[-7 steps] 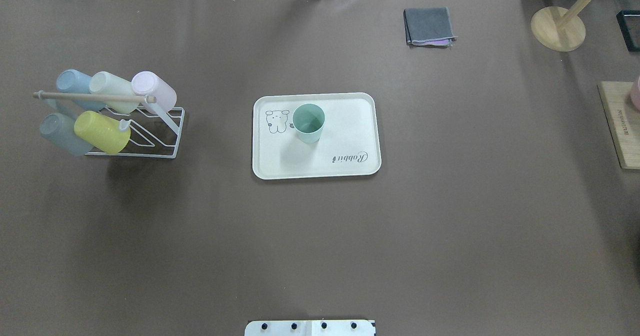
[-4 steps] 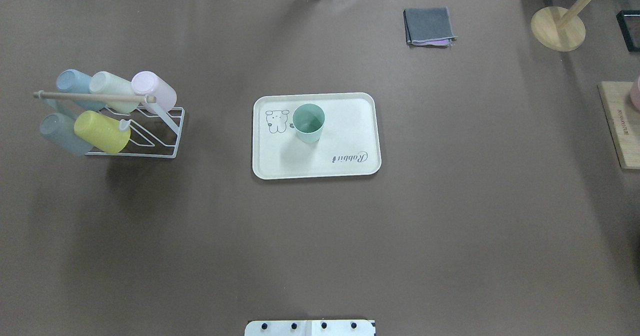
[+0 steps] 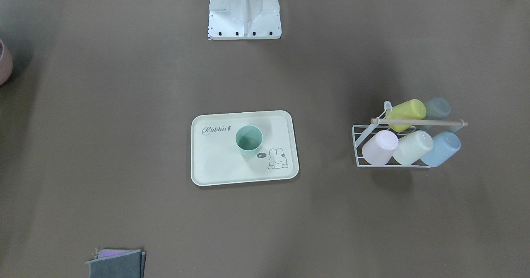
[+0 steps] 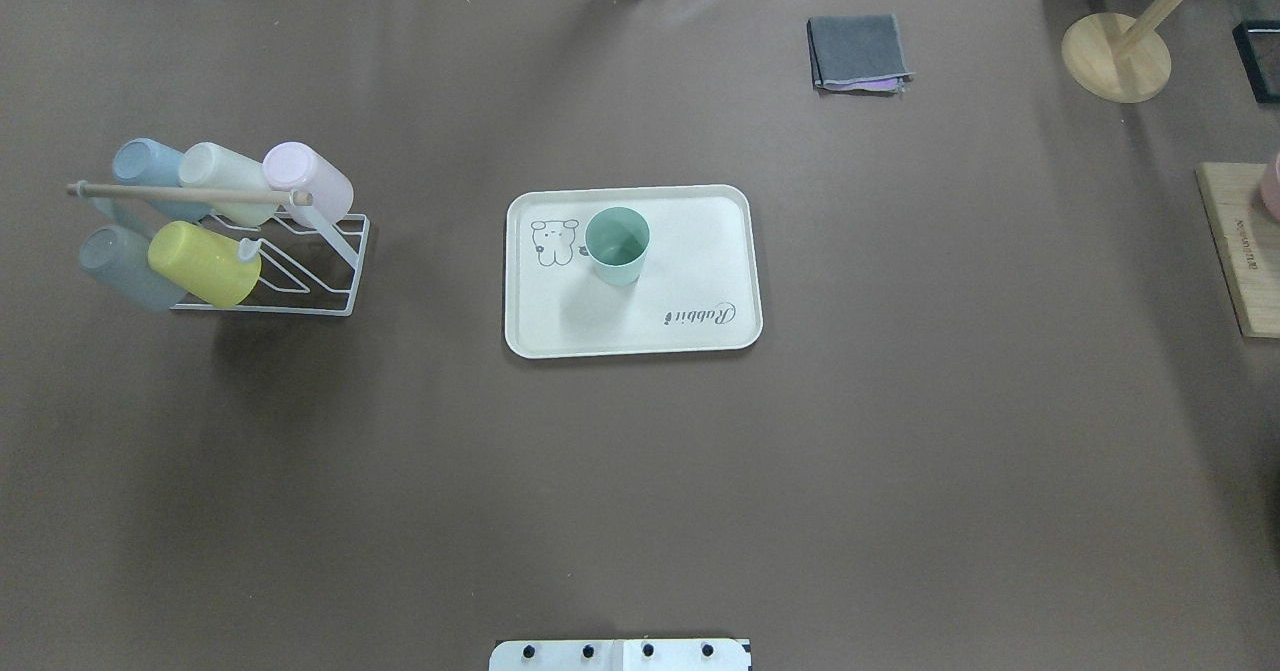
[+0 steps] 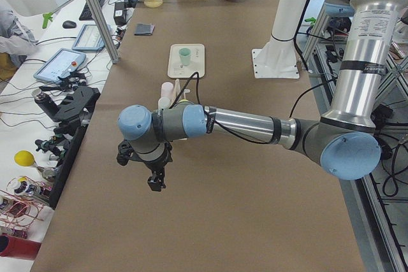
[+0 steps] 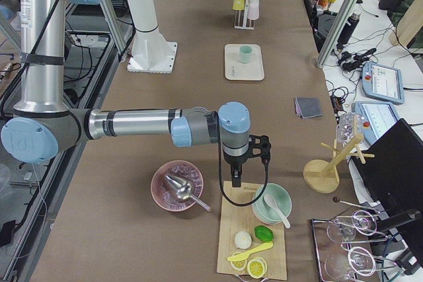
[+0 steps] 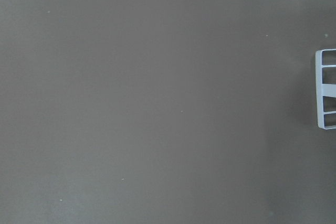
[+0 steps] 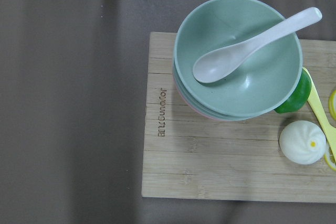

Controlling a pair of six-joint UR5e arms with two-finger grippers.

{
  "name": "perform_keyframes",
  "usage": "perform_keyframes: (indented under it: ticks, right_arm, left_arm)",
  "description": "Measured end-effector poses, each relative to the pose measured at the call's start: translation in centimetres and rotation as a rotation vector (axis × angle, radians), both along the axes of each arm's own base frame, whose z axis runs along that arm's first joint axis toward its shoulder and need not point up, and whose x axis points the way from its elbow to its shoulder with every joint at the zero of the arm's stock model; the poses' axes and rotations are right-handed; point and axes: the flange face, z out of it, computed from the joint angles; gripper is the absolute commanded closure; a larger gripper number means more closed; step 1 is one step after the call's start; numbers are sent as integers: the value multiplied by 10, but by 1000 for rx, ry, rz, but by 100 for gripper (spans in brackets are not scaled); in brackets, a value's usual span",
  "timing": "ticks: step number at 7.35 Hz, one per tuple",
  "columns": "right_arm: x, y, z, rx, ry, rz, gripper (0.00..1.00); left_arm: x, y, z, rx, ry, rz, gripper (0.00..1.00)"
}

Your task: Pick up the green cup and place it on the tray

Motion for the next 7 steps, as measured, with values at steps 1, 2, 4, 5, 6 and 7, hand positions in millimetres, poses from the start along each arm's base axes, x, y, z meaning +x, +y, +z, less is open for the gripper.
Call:
perform_keyframes:
  ticks: [1,2,4,5,6,7]
  right_arm:
    - [0,0,1,-1,0,0,0]
    - [0,0,1,-1,0,0,0]
    - [0,0,1,0,6,0,0]
    - [1,0,2,0,8,0,0]
    - [1,0,2,0,10,0,0]
    - [1,0,3,3,11,-7,0]
  left_arm:
    - [-3,-1,3,15,-39,4,2]
    - [-4,-1,3,23,-56,3,2]
    - [-5,-5,-1,-14,-68,-56,2]
    - [-5,-6,-3,-26,-69,-80,2]
    - [-4,-8,-6,-26,-70,-97,2]
    - [-3,-10,-9,-28,-70,-118,2]
